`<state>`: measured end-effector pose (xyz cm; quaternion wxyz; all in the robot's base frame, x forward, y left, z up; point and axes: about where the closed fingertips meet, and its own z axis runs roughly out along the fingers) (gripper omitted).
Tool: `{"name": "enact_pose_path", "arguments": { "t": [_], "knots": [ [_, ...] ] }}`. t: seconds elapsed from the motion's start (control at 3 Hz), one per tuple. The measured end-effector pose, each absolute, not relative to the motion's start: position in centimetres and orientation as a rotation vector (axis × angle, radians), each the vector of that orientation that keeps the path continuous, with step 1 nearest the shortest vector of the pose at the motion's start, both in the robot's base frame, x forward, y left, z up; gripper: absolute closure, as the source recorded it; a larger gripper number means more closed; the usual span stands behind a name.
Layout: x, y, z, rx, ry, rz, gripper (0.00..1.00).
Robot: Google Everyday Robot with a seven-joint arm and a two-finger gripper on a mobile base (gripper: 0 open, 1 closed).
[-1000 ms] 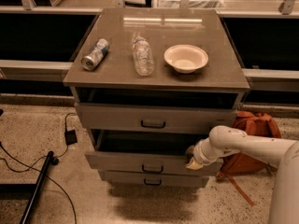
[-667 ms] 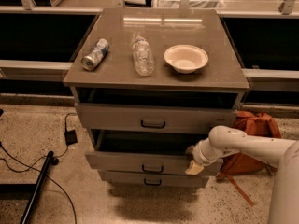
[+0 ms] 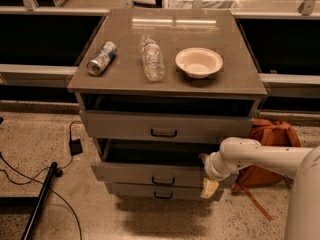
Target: Open middle drawer
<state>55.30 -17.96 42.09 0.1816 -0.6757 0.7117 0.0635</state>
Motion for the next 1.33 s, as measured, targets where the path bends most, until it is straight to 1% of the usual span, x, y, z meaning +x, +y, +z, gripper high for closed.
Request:
{"name": "enact_pose_path", "arguments": {
  "t": [0.33, 0.67, 1.0, 1.33],
  "knots": [
    [52.4, -17.6, 42.3, -1.983, 2.022, 0.185, 0.34],
    [51.1, -17.4, 42.3, -2.011, 2.025, 0.207, 0.42],
    [49.9, -17.2, 42.6, -2.021, 2.017, 0.231, 0.54],
    [49.8, -17.2, 42.9, -2.022, 2.016, 0.231, 0.58]
  ]
}}
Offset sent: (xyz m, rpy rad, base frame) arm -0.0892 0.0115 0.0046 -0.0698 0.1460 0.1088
